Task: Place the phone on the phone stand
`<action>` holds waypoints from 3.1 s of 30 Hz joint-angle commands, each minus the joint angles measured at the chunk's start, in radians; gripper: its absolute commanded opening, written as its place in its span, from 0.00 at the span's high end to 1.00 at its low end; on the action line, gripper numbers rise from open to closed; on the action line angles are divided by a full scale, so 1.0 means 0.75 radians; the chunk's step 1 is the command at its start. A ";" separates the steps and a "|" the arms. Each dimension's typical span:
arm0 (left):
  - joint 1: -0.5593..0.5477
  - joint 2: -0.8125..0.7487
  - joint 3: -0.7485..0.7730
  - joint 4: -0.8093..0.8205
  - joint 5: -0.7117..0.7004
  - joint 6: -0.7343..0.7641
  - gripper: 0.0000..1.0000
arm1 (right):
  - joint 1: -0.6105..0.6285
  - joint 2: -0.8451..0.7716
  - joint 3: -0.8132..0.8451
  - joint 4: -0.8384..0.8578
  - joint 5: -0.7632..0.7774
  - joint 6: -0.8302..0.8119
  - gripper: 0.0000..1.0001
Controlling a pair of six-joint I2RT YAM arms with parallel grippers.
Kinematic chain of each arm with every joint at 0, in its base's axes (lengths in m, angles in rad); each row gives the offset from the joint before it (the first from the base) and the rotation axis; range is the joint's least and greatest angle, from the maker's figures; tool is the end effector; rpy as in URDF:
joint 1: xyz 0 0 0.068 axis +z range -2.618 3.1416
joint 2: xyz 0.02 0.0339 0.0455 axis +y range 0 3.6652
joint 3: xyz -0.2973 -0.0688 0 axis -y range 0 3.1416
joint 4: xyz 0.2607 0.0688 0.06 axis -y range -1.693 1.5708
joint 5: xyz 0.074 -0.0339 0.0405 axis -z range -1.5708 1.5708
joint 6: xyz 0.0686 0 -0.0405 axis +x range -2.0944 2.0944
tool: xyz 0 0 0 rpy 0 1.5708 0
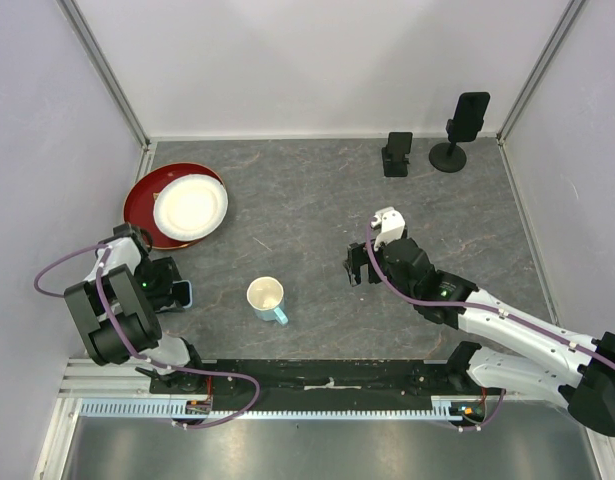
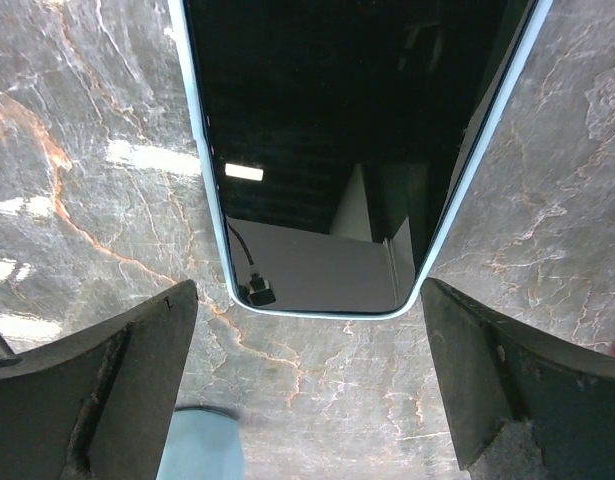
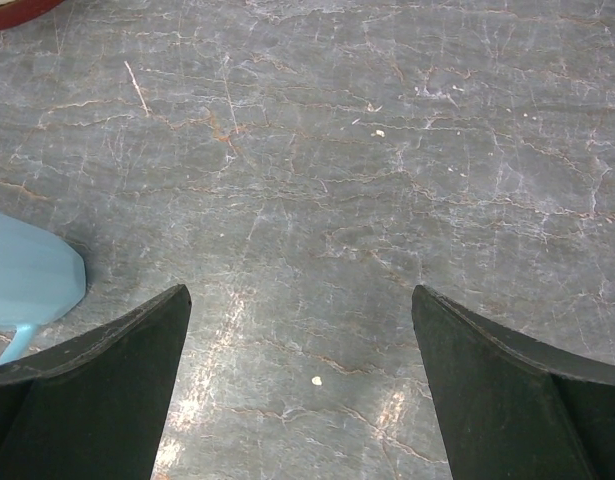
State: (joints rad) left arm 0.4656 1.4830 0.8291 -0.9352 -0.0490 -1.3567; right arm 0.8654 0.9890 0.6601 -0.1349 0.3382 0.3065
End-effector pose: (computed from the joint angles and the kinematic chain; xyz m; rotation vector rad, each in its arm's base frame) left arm 0.2082 0.1084 0.1562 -2.4776 1.9224 0.0817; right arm 0.1773 0.1731 0.2724 -0.3520 1.9988 0.4026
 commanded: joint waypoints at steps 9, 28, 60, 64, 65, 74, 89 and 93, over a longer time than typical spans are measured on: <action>0.011 0.037 -0.052 0.112 -0.025 -0.085 0.00 | 0.014 -0.014 -0.013 0.059 0.015 -0.012 0.02; 0.011 -0.050 -0.169 0.181 -0.133 -0.083 0.62 | 0.016 0.011 -0.009 0.059 0.019 -0.012 0.02; -0.103 -0.981 -0.018 0.672 0.644 0.473 0.98 | -0.066 0.138 -0.003 0.078 -0.138 0.011 0.02; -0.470 -0.953 0.144 0.742 0.524 0.628 0.98 | -0.111 0.162 0.001 0.086 -0.234 0.033 0.02; -0.552 -0.932 0.168 0.760 0.503 0.690 0.98 | -0.117 0.162 0.003 0.090 -0.250 0.039 0.02; -1.481 -0.603 0.365 0.760 0.131 1.056 0.98 | -0.329 -0.040 -0.017 0.106 -0.430 0.201 0.02; -1.926 -0.312 0.476 0.785 -0.113 1.228 0.98 | -0.438 -0.329 0.075 0.165 -0.606 0.473 0.02; -1.940 -0.333 0.435 0.805 -0.092 1.218 0.98 | -0.438 -0.206 0.069 0.294 -0.794 0.562 0.03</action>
State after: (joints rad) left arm -0.9775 1.2858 1.1286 -0.4351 -0.0994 -0.4858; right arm 0.5365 0.7670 0.6792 -0.0315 -0.1173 0.6342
